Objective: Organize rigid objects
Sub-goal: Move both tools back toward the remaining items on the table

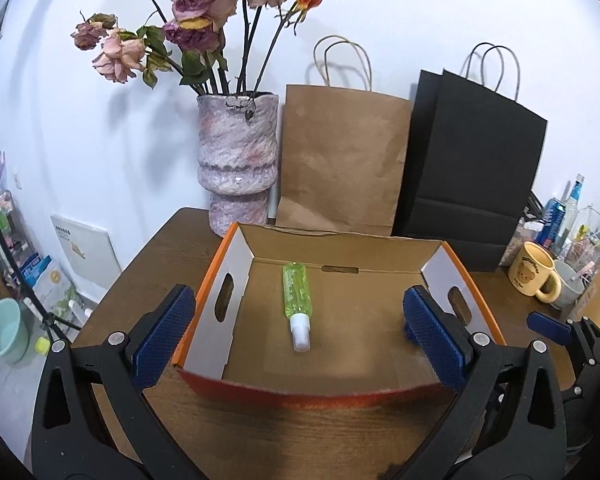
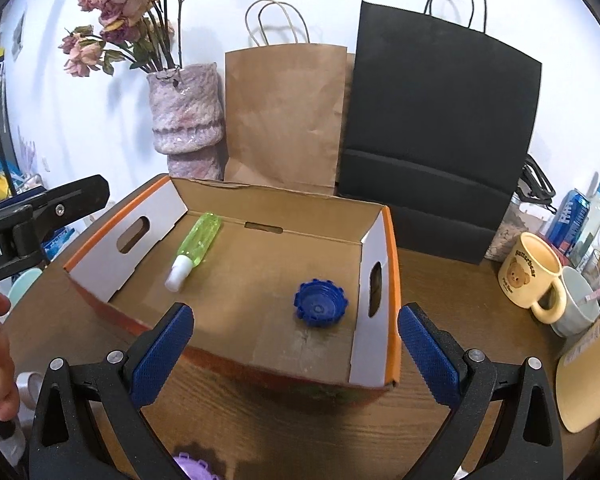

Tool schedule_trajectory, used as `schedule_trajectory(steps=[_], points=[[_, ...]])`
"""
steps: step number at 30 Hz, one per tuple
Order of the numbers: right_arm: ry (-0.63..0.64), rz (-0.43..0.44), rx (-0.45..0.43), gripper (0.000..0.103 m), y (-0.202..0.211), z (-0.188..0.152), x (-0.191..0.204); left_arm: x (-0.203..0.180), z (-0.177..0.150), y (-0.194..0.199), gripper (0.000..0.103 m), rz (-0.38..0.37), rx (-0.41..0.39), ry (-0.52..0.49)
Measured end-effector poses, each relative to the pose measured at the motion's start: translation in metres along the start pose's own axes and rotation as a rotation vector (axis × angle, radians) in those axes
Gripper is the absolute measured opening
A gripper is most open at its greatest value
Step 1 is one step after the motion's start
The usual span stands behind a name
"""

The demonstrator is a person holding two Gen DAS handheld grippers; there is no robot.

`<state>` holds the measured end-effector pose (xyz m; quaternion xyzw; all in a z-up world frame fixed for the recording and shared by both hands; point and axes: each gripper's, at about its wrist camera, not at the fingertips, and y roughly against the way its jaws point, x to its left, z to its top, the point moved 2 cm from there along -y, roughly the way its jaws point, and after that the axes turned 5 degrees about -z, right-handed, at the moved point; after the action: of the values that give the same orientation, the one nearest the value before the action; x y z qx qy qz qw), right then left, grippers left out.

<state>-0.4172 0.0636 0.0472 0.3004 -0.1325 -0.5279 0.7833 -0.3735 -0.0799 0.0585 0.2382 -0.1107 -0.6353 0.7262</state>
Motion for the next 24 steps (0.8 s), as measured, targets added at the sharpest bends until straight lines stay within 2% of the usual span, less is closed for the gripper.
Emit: schedule_trajectory(steps=[13,24], points=[[-0.007,0.0,-0.031,0.103,0.05,-0.031,0.0,0.005,-0.024,0.042,0.103,-0.02,-0.004,-0.022],[-0.022,0.01,-0.067,0.103,0.1,-0.062,0.002,0.004,-0.047,0.092,0.103,-0.042,-0.023,-0.049]])
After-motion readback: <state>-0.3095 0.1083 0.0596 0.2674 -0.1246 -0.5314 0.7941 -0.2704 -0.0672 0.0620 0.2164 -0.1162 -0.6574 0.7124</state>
